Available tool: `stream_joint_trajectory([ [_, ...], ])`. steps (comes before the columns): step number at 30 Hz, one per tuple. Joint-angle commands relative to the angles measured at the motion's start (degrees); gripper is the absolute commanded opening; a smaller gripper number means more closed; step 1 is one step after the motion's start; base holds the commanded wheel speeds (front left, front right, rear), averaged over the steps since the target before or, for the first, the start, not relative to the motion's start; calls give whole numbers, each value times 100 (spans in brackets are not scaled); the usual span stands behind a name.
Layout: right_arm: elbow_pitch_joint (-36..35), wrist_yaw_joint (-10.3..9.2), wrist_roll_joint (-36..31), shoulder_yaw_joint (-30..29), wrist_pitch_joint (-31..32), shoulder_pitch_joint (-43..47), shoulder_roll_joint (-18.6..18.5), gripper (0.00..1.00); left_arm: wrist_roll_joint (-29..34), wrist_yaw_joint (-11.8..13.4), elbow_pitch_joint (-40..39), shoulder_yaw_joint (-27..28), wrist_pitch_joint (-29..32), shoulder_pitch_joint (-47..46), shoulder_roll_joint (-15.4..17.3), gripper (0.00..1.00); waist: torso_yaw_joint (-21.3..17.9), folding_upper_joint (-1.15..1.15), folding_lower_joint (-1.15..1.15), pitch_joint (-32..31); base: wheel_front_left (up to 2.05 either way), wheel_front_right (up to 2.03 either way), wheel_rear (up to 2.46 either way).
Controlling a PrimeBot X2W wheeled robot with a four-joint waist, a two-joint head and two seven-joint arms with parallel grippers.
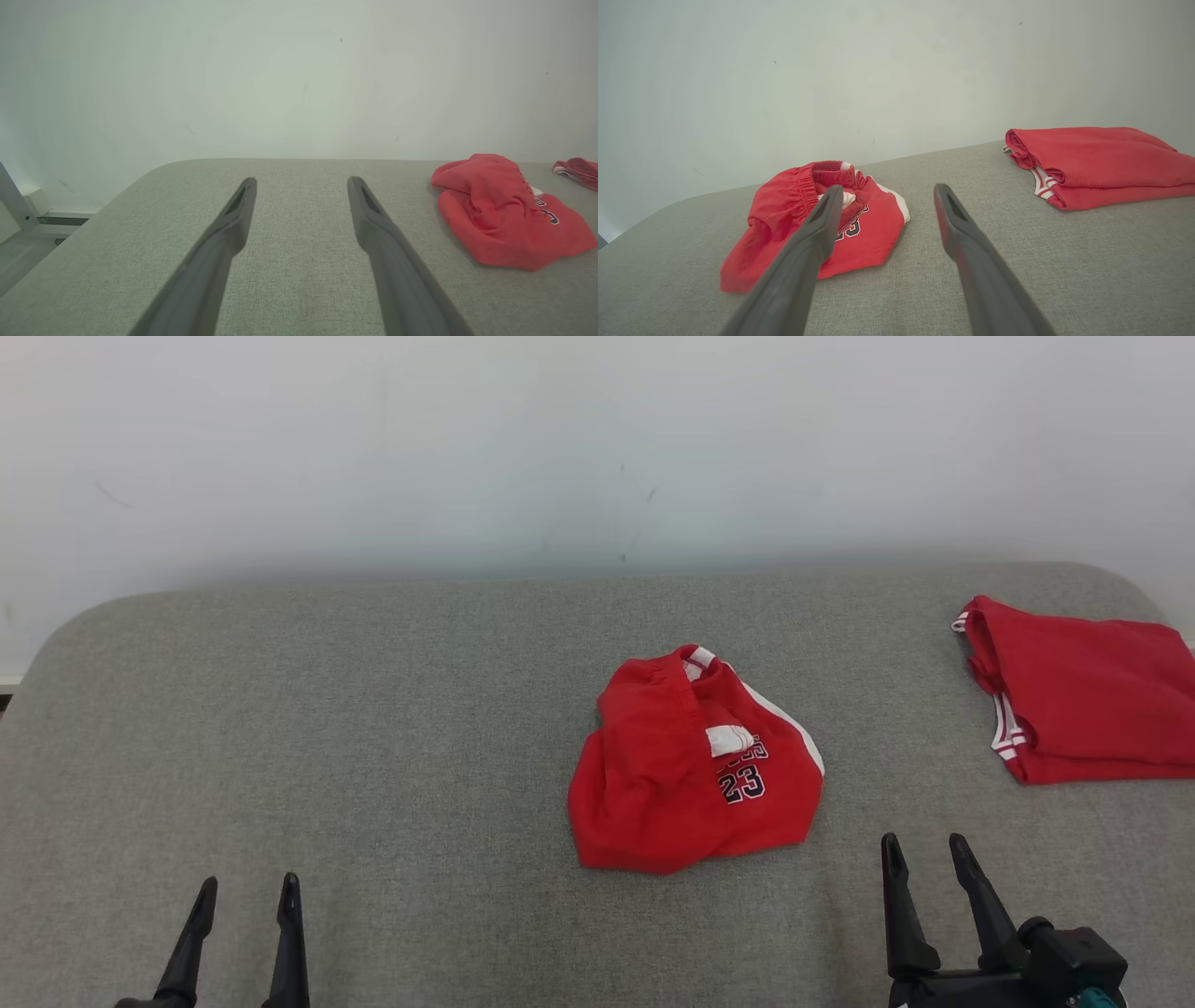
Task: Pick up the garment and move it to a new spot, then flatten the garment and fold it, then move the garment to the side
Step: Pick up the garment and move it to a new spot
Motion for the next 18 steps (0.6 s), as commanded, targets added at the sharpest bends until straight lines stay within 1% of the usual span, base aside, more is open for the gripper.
stream_joint_trajectory([
  [1,15,-16,21,26,-5,54,-25,100,58,-24,23,36,-18,74,-33,100,-1,0,0,4,0,0,0],
  [12,83,-16,54,169,-5,39,-13,100,247,-143,126,175,-18,63,-161,100,-8,0,0,19,0,0,0],
  [18,102,-16,61,181,-5,30,-8,100,302,-164,158,213,-18,47,-192,100,-16,0,0,31,0,0,0],
])
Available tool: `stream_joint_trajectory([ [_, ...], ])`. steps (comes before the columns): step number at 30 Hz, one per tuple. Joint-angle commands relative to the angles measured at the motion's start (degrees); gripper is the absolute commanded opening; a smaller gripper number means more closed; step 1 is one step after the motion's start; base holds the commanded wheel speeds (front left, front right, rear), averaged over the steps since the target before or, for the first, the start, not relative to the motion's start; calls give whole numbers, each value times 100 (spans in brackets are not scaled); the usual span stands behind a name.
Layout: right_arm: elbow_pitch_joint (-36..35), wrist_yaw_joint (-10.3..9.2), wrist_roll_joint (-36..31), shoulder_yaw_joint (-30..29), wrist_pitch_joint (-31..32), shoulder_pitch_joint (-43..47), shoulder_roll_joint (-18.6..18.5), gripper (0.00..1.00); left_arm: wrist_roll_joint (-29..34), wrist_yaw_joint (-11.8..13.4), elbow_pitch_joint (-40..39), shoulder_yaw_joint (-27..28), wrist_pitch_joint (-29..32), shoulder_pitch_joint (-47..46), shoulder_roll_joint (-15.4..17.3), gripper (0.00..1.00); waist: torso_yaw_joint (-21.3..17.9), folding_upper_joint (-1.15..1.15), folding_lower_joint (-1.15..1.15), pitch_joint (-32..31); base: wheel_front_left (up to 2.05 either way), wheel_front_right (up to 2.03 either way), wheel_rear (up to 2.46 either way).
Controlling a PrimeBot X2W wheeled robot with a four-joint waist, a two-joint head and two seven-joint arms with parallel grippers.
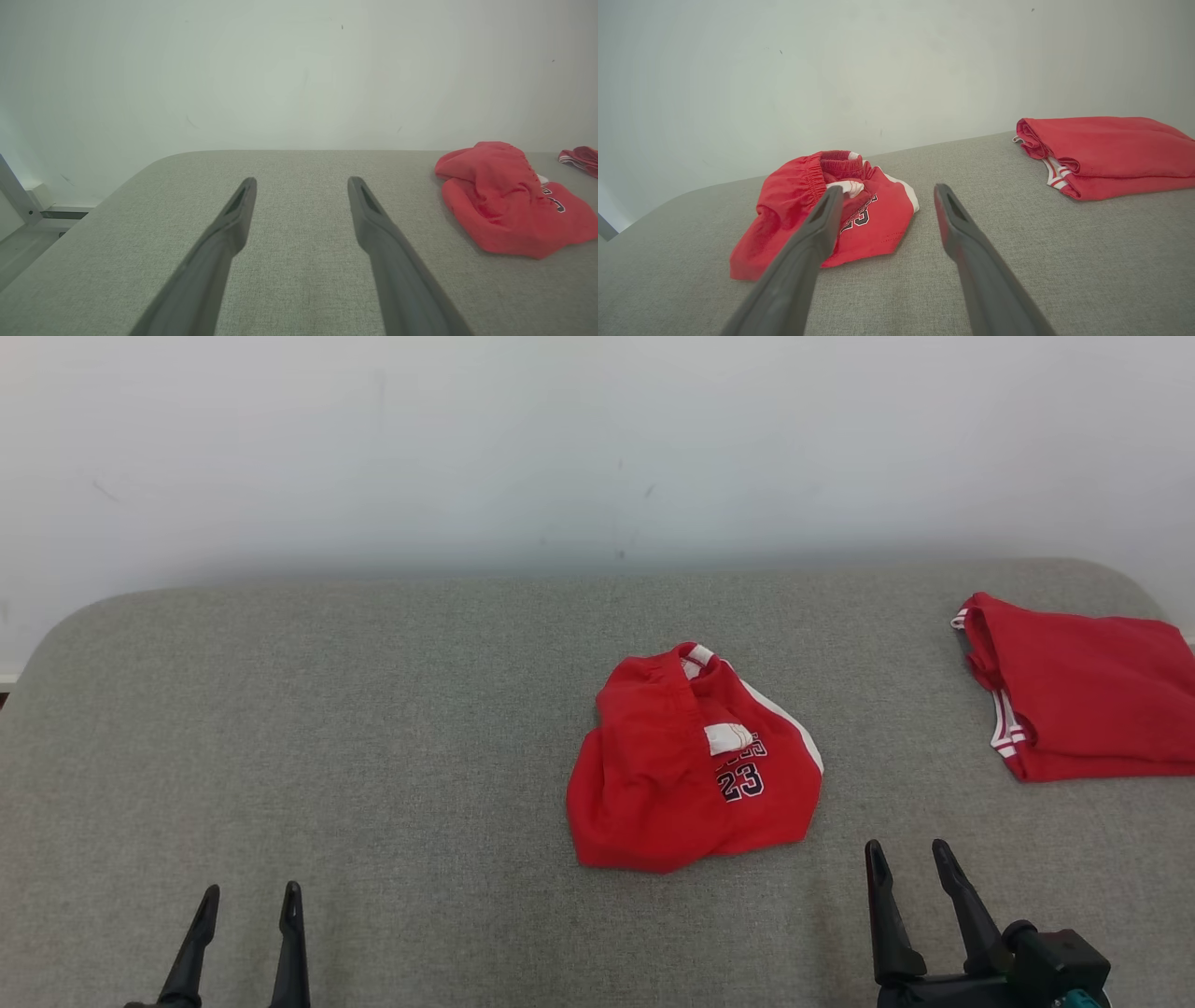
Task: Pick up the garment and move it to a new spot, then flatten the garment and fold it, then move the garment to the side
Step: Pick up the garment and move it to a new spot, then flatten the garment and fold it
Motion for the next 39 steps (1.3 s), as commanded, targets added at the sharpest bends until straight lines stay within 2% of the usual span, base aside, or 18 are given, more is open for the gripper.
stream_joint_trajectory([
  [1,10,-16,13,11,-5,30,6,100,36,-19,14,18,-18,36,-19,100,0,0,0,1,0,0,0],
  [39,37,-16,1,-13,-5,53,-16,100,197,-83,76,143,-18,-22,-91,100,14,0,0,13,0,0,0],
])
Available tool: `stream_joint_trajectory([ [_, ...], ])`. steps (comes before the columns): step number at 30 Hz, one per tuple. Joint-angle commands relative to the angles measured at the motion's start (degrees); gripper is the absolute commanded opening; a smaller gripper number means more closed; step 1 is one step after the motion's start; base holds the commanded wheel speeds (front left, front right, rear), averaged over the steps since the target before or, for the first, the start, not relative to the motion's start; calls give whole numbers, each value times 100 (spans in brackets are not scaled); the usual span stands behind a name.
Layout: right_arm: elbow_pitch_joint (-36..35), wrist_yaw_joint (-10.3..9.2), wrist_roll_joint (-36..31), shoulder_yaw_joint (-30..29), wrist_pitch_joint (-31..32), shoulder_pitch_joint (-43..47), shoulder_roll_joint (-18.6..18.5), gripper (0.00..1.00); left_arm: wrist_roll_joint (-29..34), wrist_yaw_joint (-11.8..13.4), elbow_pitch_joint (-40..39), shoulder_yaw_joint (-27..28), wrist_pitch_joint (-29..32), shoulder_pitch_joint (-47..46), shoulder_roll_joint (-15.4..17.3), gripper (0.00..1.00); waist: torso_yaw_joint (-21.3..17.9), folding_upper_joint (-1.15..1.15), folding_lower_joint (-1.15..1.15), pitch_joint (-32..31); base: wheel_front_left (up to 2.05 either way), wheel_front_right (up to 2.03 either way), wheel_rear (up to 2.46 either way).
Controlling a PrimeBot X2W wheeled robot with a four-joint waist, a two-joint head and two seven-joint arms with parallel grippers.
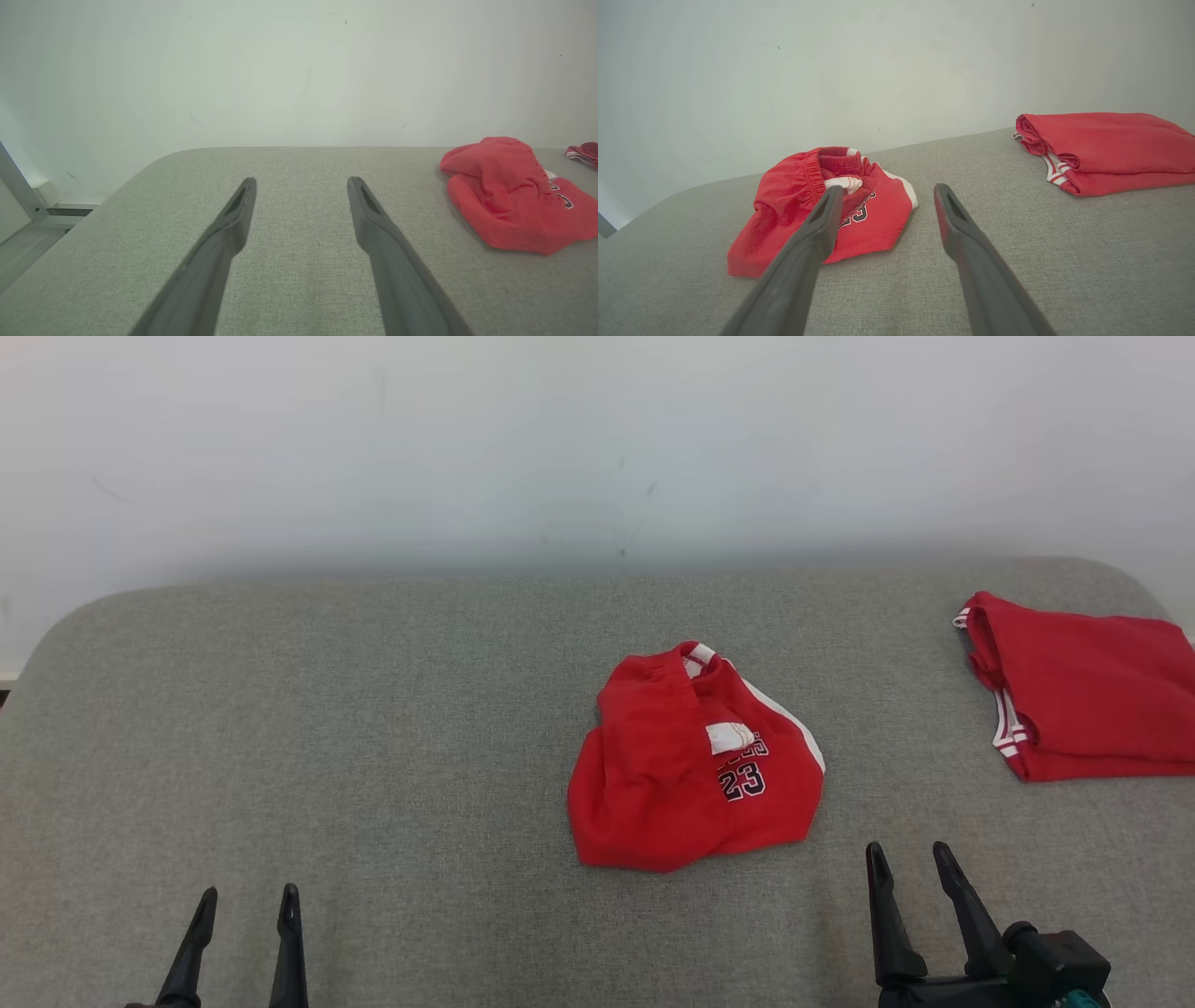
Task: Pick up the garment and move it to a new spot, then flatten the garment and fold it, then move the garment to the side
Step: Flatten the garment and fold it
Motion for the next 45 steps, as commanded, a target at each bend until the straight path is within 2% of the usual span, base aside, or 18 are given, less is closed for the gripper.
stream_joint_trajectory([
  [1,-3,-16,-11,-9,-5,54,4,100,50,-1,8,4,-18,-6,12,100,2,0,0,-6,0,0,0],
  [8,18,-16,13,26,-5,24,10,100,66,-5,-25,-12,-18,-16,23,100,-17,0,0,13,0,0,0],
  [12,-7,-16,30,56,-5,-62,11,100,99,-8,-15,-199,-18,-217,36,100,-103,0,0,105,0,0,0],
  [18,-10,-16,65,86,-5,-174,13,100,1,-9,142,-805,-18,-819,112,100,-400,0,0,309,0,0,0],
  [28,-61,-16,135,106,-5,-470,55,100,-161,-3,689,-2255,-17,-2155,129,100,-1093,0,0,874,0,0,0],
  [36,-52,-16,211,81,-5,-645,112,100,-457,-3,1587,-3241,-18,-2927,133,100,-1553,0,0,1267,0,0,0],
  [44,-43,-16,256,84,-5,-807,139,100,-728,-2,2813,-3655,-18,-3419,245,100,-1793,0,0,1432,0,0,0],
  [45,-31,-16,258,72,-4,-823,138,100,-733,-2,3171,-3755,43,-3501,228,100,-1817,0,0,1433,0,0,0],
])
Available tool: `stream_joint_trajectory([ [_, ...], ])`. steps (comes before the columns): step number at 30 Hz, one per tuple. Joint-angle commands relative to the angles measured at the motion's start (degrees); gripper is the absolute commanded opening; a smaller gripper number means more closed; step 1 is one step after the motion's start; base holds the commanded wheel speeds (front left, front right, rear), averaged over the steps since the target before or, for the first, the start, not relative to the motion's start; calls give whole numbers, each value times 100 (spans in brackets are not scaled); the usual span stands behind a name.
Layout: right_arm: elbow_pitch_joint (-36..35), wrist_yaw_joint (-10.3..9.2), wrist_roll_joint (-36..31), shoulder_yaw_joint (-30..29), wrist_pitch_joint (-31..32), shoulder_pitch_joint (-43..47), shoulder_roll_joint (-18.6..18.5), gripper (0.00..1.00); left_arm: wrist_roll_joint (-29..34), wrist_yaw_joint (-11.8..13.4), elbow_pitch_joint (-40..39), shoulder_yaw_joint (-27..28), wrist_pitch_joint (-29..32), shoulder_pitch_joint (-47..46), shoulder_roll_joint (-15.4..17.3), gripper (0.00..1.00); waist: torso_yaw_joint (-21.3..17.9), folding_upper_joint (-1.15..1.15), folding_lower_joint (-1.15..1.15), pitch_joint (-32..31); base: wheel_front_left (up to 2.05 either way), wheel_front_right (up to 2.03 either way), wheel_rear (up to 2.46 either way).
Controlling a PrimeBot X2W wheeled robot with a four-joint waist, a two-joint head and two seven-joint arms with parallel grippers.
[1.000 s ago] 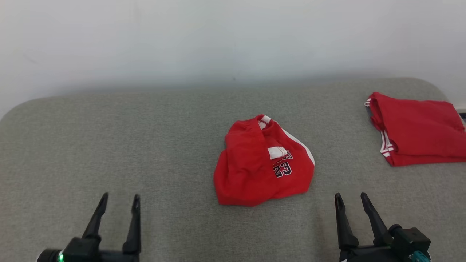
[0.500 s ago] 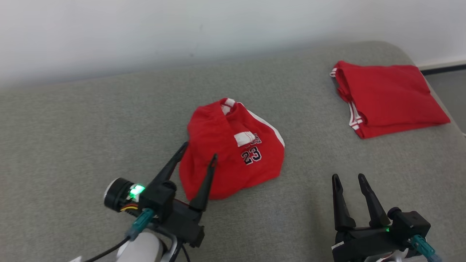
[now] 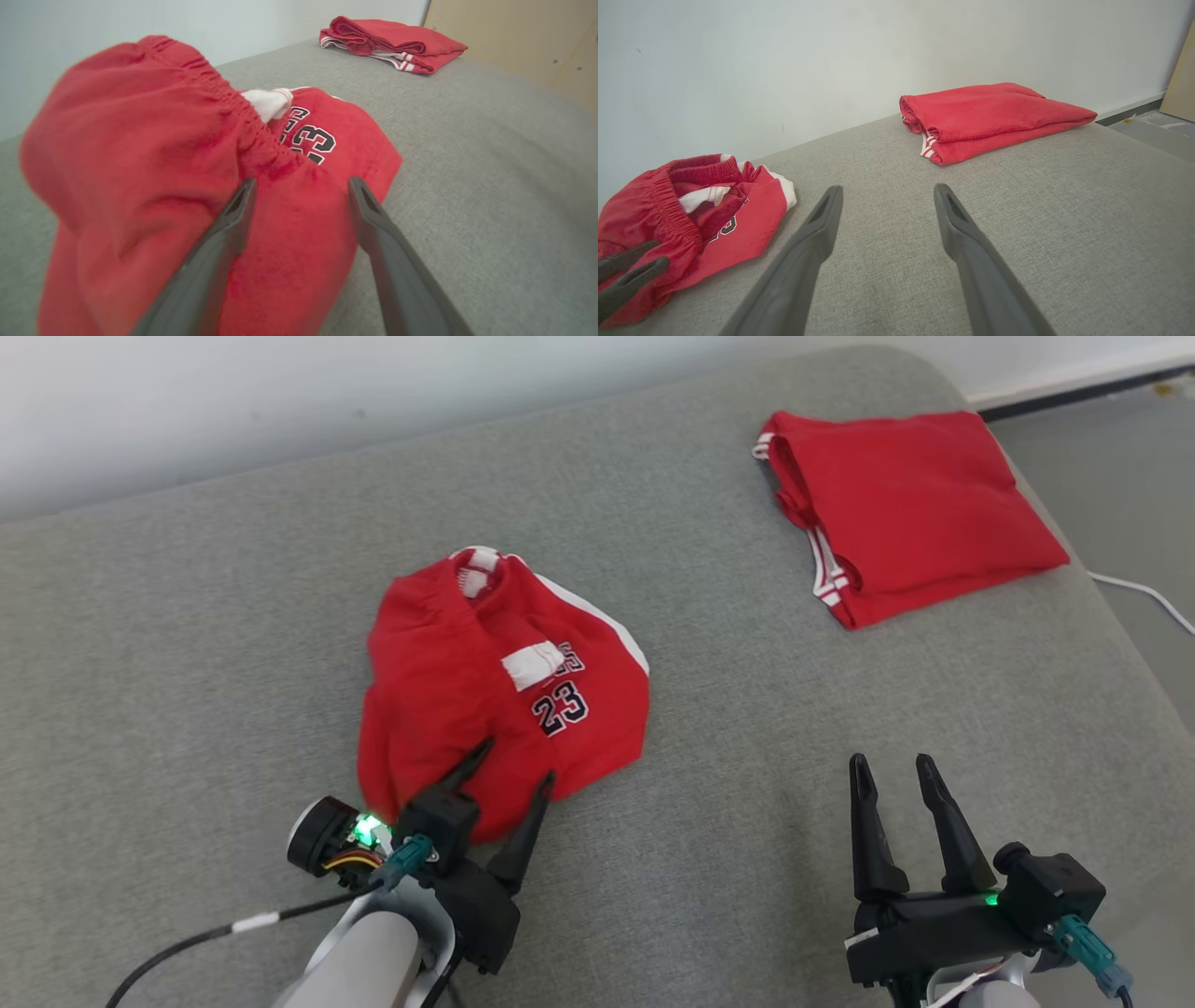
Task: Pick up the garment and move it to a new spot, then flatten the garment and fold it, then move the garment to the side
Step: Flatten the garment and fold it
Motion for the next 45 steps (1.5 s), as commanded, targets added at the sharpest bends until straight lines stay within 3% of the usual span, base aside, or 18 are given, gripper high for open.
stream_joint_trajectory([
  [1,4,-16,38,1,-4,-48,26,100,24,10,41,-28,8,-42,1,100,-80,-1,-1,68,0,0,0],
  [3,12,-16,36,-6,-5,-59,29,100,-49,10,313,-131,37,-162,-61,100,-101,-1,-1,65,0,0,0],
  [4,18,-16,33,-8,-5,-65,29,100,-95,10,439,-166,57,-211,-78,85,-112,-1,-1,56,0,0,0],
  [6,5,-16,28,-22,-5,-65,32,100,-140,10,597,-176,31,-331,-104,11,-122,-1,-1,40,0,0,0],
  [7,-2,-16,39,-26,-5,-56,32,100,-153,10,661,-200,16,-362,-133,0,-122,-1,-1,29,0,0,0],
  [15,6,-16,25,-134,-4,82,31,100,-309,10,200,-370,-54,-623,-385,0,139,-1,-1,-160,0,0,0],
  [20,30,-16,-51,-151,-4,166,30,100,-504,12,-788,-321,-50,-600,-534,0,498,-1,-1,-327,0,0,0],
  [25,37,-16,-119,-191,-4,235,31,100,-646,172,-1744,-136,-51,-325,-596,0,903,-1,-1,-489,0,0,0],
  [36,76,-16,-200,-193,-4,332,-78,100,-1003,677,-2365,1187,-52,1172,-273,0,1525,-1,-1,-643,0,0,0],
  [45,94,-16,-196,-162,-4,361,-178,100,-1081,603,-2295,2253,-53,2376,-492,0,1669,-1,-1,-647,0,0,0],
])
